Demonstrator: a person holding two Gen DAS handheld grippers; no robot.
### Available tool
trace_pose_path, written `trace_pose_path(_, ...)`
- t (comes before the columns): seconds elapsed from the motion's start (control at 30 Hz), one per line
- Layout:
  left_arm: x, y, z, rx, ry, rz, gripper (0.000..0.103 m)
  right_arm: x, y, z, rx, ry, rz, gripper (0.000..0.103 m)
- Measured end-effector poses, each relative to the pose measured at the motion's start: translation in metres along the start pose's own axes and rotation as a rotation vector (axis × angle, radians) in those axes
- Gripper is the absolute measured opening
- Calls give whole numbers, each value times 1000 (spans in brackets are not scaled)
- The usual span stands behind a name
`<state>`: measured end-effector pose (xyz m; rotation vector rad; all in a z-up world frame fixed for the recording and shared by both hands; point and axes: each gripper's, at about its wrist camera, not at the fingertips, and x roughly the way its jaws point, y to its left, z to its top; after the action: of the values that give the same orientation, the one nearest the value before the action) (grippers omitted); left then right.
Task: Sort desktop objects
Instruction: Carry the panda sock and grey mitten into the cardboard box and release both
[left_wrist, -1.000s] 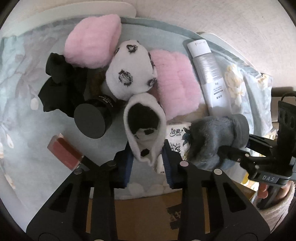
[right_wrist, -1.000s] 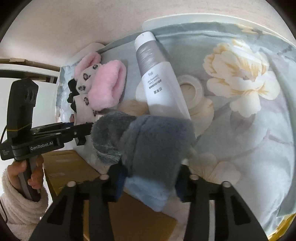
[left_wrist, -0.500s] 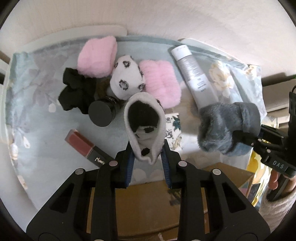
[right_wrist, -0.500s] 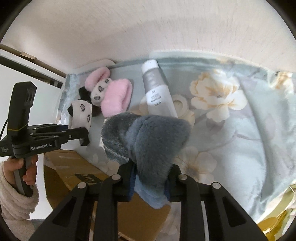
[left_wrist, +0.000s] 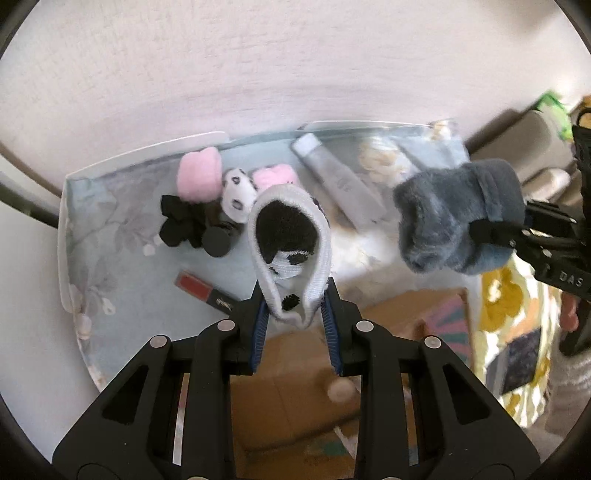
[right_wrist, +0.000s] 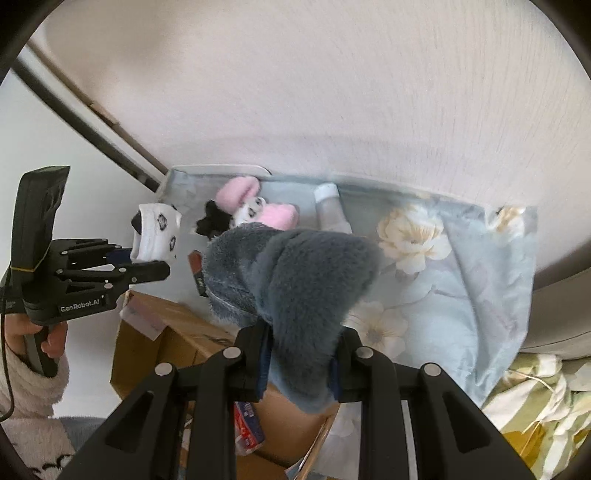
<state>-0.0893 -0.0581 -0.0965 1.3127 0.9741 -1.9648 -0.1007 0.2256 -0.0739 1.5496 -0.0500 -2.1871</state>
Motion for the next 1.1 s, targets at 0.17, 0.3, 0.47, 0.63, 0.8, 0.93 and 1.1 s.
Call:
trace_pose_path(0.17,-34,-7,-18,54,-54,4,25,-24,24,-13,-39,-40,-10,23)
trace_pose_path(0.3,-49,-11,-32,65,-80,-6,25,-38,41,-29,-61,-60,-7,23)
trace_pose_path(0.47,-58,-19,-53,85,-89,3,25,-46,62,-54,-86,-63,-5,23)
trace_pose_path(0.63,-55,-22,-74,76,-65,-33,25,-36,71,-73,-89,-27,-14,23)
trace_pose_path(0.8,-43,-19,-91,51,-43,-22,25,-23,76,-88,-74,8,-21,23)
trace_pose_path(0.93,-27,-10,-106,18,-8,-25,25,-15,77,-98,-62,33,-19,23)
trace_pose_path(1.1,-10,-2,-122,-8,24,-6,25,-4,78,-106,-55,58,-34,23)
